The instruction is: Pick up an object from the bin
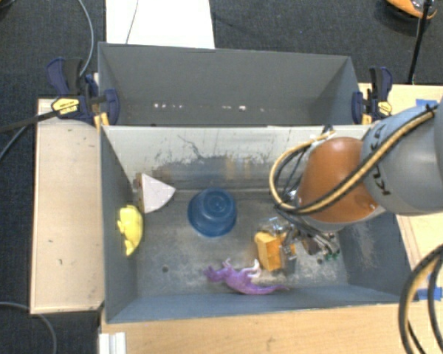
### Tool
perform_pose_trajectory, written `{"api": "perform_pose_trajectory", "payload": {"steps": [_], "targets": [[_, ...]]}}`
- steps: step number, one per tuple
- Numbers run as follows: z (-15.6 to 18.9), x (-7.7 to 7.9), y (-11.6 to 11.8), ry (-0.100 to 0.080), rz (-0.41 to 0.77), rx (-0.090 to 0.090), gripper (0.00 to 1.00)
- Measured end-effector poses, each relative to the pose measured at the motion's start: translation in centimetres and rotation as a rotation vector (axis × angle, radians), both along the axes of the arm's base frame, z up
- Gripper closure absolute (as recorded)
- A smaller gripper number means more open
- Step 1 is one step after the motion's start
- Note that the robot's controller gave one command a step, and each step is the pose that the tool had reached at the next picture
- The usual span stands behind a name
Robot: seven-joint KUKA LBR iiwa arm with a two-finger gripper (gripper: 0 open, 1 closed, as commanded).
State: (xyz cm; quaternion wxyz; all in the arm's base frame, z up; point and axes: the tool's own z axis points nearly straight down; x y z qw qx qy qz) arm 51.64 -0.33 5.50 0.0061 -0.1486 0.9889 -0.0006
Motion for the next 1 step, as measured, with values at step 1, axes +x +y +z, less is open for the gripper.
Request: {"api": "perform_pose_trajectory", "payload": {"steps": [1], "targets": [[0.59, -0.14, 0.0, 0.005, 0.003, 0.0, 1.0]]}}
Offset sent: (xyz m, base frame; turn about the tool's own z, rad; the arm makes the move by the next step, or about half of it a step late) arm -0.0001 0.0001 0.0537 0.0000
